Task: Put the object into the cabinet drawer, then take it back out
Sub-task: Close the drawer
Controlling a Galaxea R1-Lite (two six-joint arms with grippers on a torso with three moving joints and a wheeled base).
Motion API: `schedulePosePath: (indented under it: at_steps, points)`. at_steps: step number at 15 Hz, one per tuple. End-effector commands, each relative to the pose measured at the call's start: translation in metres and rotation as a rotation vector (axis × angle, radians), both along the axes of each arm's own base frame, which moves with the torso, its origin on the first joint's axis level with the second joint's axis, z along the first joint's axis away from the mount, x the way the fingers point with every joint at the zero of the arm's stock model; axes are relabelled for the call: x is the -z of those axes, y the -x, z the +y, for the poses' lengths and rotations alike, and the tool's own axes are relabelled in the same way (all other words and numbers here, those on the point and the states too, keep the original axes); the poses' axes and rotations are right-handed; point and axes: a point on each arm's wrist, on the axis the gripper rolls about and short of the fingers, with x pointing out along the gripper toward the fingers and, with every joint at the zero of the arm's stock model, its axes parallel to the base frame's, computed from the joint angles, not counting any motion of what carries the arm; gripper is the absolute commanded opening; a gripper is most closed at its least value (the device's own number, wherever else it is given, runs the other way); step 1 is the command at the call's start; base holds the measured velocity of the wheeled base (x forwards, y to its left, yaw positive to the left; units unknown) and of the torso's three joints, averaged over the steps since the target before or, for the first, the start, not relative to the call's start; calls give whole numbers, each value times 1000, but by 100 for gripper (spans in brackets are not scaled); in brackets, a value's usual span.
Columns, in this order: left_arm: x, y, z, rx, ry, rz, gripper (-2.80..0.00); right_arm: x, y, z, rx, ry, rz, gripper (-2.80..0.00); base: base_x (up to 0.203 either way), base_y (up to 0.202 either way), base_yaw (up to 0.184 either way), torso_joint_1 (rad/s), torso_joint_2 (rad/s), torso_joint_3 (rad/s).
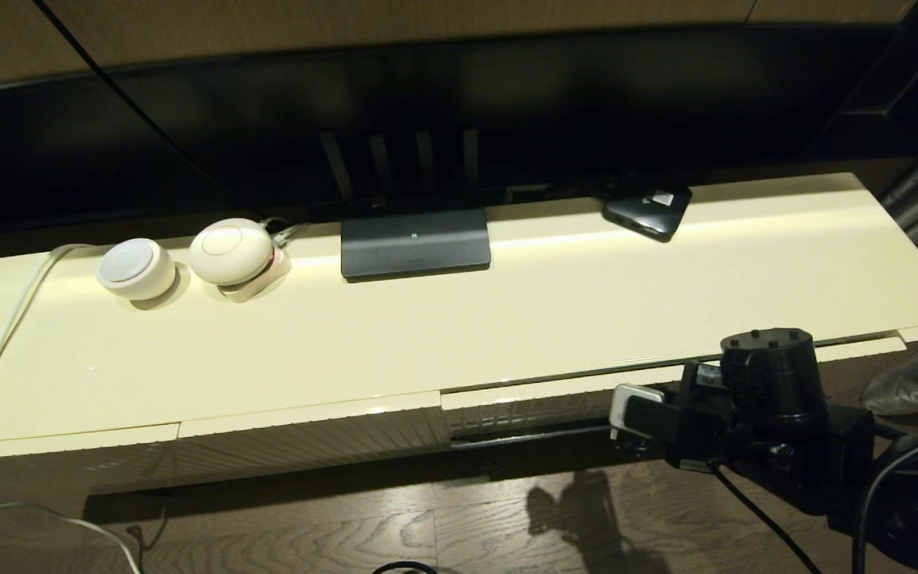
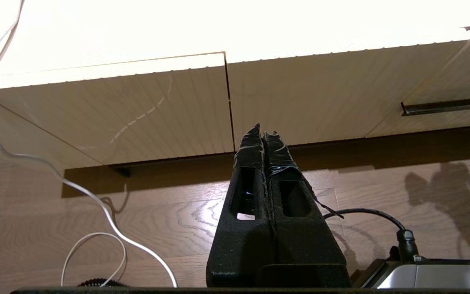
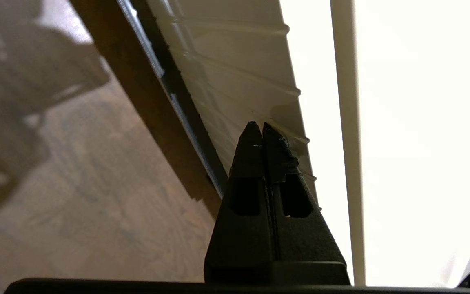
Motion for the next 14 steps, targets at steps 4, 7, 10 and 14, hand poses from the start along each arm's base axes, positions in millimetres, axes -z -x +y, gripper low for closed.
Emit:
schedulePosePath:
  at_steps: [4, 7, 10, 14]
  points:
    - [1, 0, 0, -1, 0, 2, -280, 4, -7, 1, 5, 1, -9, -280, 0, 0, 0, 0, 0, 0]
    - [1, 0, 0, -1, 0, 5, -280, -3, 0, -3, 5, -4, -16, -280, 0, 0, 0, 0, 0, 0]
    - [1, 0, 0, -1, 0, 4, -280, -17, 27, -16, -7, 27, 52, -280, 0, 0, 0, 0, 0, 0]
    - [1, 0, 0, -1, 0, 5, -280, -34, 92, -45, -66, 92, 287, -280, 0, 0, 0, 0, 0, 0]
